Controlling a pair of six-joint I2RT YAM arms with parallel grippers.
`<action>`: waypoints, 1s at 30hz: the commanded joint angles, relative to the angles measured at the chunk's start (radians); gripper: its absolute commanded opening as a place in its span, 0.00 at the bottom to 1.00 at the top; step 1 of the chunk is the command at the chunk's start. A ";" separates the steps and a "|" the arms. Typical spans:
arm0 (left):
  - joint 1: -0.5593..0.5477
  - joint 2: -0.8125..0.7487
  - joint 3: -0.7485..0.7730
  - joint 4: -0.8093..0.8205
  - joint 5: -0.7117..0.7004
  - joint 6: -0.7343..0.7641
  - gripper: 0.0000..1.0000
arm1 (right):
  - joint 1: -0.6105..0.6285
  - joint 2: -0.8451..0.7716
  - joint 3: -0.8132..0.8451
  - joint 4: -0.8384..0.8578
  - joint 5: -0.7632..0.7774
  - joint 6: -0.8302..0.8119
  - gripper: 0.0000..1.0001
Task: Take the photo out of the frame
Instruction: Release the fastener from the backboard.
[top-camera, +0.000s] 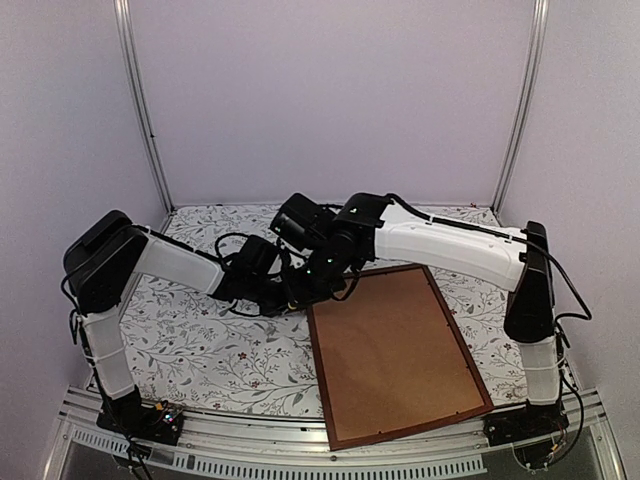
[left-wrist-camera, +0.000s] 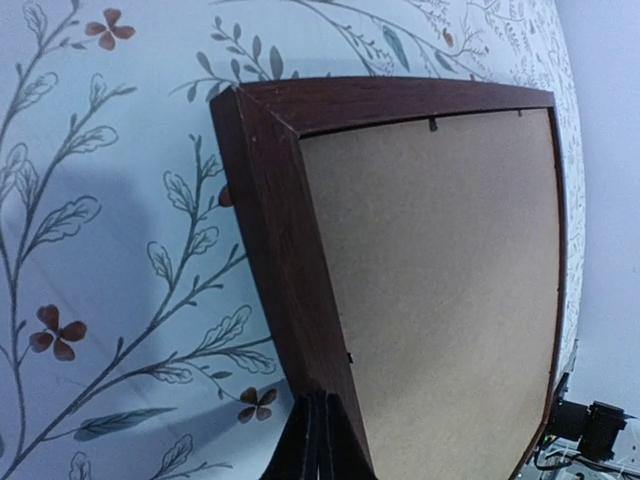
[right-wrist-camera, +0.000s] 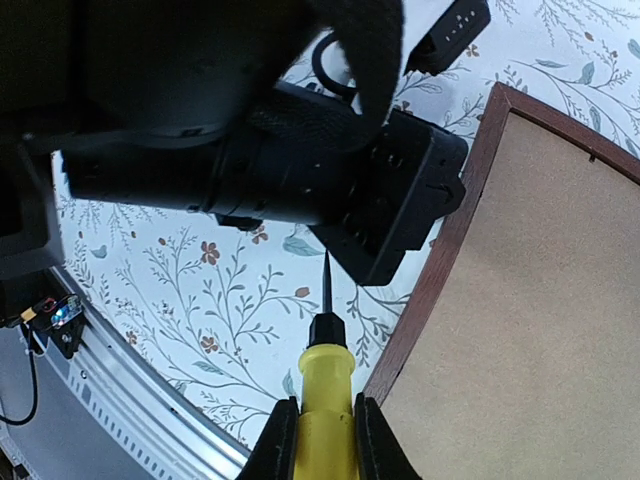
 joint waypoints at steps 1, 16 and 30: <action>-0.039 -0.005 0.011 -0.158 0.021 0.034 0.04 | -0.006 -0.084 -0.064 0.056 0.001 0.019 0.00; -0.028 -0.115 0.182 -0.413 -0.098 0.207 0.23 | -0.143 -0.389 -0.513 0.197 0.056 0.074 0.00; 0.019 0.082 0.513 -0.525 -0.107 0.695 0.61 | -0.204 -0.574 -0.703 0.276 0.054 0.094 0.00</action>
